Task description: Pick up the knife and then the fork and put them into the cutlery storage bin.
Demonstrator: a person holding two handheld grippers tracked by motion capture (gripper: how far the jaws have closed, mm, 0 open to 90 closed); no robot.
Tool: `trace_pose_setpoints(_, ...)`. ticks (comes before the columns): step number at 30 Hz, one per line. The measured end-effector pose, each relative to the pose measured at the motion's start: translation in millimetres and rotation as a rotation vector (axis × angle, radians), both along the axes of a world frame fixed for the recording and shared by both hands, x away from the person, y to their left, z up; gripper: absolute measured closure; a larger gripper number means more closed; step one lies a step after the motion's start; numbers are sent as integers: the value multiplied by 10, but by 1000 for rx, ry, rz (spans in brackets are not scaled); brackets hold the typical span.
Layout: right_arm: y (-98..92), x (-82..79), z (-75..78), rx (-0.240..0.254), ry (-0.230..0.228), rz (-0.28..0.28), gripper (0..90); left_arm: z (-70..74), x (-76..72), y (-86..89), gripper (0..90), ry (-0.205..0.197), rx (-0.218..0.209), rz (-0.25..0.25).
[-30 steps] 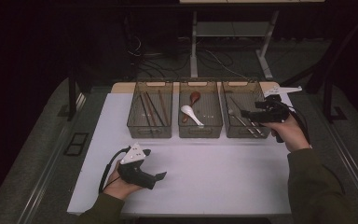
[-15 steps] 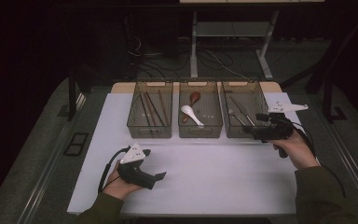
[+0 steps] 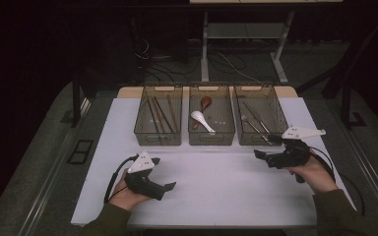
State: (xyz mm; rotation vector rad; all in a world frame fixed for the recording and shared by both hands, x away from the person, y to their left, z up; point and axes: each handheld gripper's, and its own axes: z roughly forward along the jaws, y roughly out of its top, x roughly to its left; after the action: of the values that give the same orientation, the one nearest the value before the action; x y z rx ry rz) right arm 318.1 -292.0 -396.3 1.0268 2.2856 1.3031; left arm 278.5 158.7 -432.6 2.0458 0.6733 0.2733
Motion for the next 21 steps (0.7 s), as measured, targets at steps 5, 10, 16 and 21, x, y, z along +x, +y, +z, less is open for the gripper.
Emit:
trace_pose_setpoints(5, 20, -105, -103, -13, 24, 21, 175, 2, -3, 0, 0, -1, -4, -1)
trace_pose_setpoints(10, 28, -214, -158, 9, 17, 24, 176, 0, -5, -10, 0, -1, -10, -4)
trace_pose_setpoints(16, 13, -349, -271, 0, 20, 22, 176, 6, -5, -11, 0, -3, -10, -7)
trace_pose_setpoints(21, -8, -441, -338, 8, 24, 24, 176, 5, -2, -15, 0, -4, -4, -13)
